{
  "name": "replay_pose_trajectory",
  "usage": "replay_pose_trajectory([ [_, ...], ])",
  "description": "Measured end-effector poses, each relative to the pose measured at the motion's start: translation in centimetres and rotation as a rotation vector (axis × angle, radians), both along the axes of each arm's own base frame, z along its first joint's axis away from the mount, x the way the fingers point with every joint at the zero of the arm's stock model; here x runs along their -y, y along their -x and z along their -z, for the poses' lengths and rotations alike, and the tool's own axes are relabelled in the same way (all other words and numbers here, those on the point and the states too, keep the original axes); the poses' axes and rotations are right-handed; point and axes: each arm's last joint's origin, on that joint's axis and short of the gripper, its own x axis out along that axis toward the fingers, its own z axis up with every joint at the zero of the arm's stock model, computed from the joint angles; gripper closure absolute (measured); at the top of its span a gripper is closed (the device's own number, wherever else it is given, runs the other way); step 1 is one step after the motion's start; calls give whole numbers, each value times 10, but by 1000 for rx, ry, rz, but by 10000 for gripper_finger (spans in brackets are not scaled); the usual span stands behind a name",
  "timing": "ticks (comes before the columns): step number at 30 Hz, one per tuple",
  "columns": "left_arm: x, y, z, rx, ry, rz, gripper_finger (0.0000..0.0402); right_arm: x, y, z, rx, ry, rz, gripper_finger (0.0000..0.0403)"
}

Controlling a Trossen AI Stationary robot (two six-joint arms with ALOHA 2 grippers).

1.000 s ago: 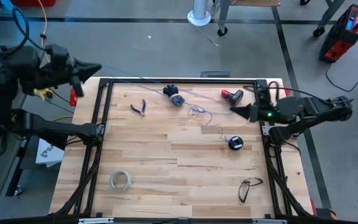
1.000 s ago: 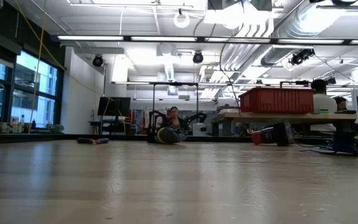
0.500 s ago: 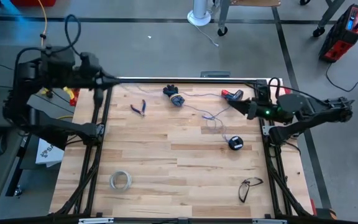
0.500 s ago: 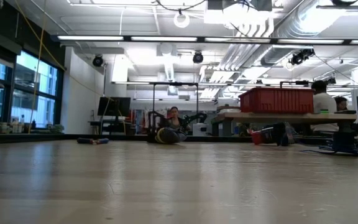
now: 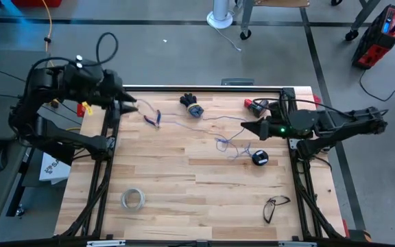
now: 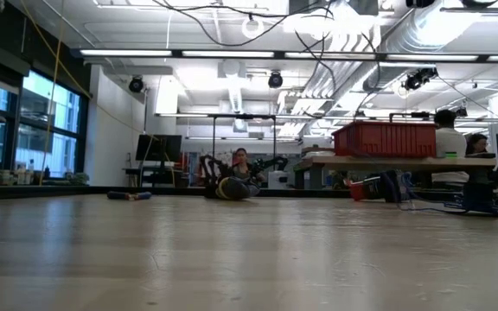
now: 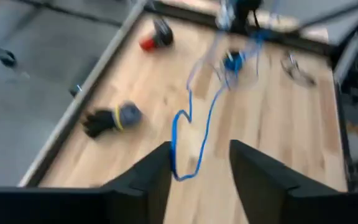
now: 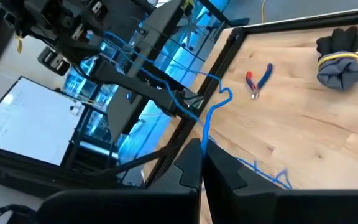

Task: Coil cords
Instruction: Uncoil the blue wire from the black spool

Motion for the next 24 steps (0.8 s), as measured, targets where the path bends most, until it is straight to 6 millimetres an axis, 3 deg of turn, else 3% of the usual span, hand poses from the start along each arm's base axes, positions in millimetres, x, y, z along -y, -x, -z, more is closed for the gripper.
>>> replay_pose_trajectory([
  [5,2,5,8,-144,-98,-5,192,0,-1,-2,25,-6,1,403],
  [11,1,-11,11,-173,-143,-20,172,0,-2,-6,62,-14,0,403],
  [15,6,-40,19,-60,-73,55,172,0,-2,-6,67,-10,8,403],
  [18,16,-72,41,16,-54,158,173,0,-2,-6,65,-3,9,403],
  [21,29,-103,68,73,-118,266,174,0,-2,-6,63,7,5,403],
  [24,36,-133,78,192,-229,351,174,-1,-2,-7,61,24,-44,403],
])
